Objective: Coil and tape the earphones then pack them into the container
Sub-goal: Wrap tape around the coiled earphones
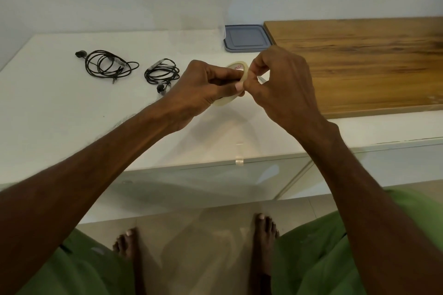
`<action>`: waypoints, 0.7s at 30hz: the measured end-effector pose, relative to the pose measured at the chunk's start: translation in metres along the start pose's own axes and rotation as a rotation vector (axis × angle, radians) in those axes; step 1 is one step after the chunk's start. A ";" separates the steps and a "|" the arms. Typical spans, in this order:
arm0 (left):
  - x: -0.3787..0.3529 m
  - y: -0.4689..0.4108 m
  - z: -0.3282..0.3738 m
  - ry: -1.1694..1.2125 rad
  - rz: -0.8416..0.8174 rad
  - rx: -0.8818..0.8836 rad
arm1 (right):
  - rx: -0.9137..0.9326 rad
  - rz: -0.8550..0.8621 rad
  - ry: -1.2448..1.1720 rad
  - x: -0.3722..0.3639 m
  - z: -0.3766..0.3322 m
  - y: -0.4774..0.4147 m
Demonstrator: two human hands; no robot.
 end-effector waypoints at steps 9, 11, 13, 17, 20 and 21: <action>-0.004 -0.004 0.003 0.033 0.003 0.029 | -0.091 0.024 -0.071 -0.001 0.017 -0.001; -0.004 -0.004 0.005 0.044 -0.003 0.021 | -0.113 0.033 -0.102 0.000 0.017 -0.001; -0.004 -0.004 0.007 0.066 -0.011 0.012 | -0.176 0.069 -0.199 0.004 0.022 0.000; -0.003 -0.003 0.004 0.091 -0.010 0.025 | -0.416 0.063 -0.553 0.003 0.042 0.005; -0.002 -0.004 0.006 0.089 -0.004 0.015 | -0.396 -0.001 -0.536 -0.001 0.038 0.005; -0.002 -0.004 0.007 0.078 -0.002 0.009 | -0.392 0.004 -0.525 0.000 0.038 0.005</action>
Point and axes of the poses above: each hand's wrist, its own y-axis away from the middle knuckle, its own x-axis out of the back of the hand, z = x × y, the point moved 10 cm from there along -y, towards the middle knuckle, and after that the axes turned 6 degrees about -y, right-handed, at the moved point
